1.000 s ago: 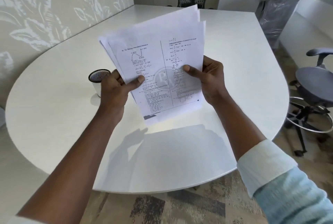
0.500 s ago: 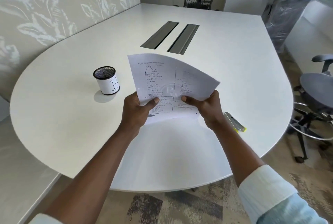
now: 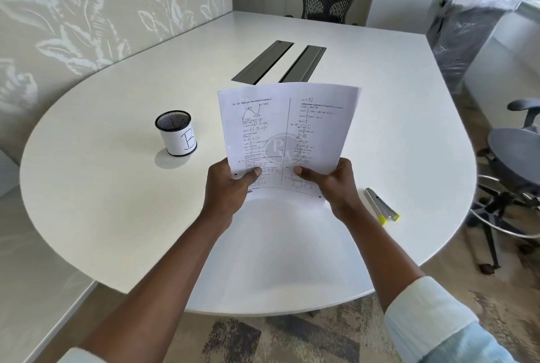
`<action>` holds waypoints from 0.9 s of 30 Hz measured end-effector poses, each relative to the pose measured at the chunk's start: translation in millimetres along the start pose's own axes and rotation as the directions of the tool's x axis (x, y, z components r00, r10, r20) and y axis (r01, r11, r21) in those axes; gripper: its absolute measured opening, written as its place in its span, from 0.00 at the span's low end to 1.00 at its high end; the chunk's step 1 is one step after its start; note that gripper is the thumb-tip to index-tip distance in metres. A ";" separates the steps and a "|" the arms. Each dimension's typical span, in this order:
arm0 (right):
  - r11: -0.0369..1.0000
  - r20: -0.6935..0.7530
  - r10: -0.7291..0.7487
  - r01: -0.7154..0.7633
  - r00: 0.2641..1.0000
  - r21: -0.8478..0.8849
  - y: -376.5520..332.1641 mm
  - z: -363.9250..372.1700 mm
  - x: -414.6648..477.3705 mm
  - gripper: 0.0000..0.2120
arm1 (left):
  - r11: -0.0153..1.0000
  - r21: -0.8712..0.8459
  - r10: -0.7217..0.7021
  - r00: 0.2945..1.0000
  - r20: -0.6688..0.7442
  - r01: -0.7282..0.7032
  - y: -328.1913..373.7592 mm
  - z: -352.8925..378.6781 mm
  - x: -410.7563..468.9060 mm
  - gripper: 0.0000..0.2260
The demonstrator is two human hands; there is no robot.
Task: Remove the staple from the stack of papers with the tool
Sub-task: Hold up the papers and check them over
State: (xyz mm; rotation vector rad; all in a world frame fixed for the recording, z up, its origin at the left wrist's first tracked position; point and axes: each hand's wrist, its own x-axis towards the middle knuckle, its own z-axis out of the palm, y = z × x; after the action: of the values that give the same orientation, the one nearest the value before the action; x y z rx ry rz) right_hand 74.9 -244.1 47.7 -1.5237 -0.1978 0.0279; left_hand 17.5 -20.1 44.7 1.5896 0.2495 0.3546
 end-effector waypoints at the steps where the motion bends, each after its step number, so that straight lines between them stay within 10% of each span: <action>1: 1.000 -0.006 0.002 -0.002 1.000 0.000 -1.3 0.8 -1.1 0.13 | 1.000 0.000 -0.004 1.000 -0.001 0.004 -0.2 0.4 -0.6 0.14; 27: 0.996 -0.004 0.079 -0.079 0.997 -0.048 13.6 3.8 -13.4 0.13 | 1.000 0.025 0.006 1.000 -0.012 -0.006 -13.2 1.9 -5.6 0.15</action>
State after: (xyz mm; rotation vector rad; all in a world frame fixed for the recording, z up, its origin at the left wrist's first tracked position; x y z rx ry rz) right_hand 62.6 -241.6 32.8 -1.5787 -0.1371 0.0853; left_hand 13.9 -23.2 31.1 1.6132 0.2592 0.3674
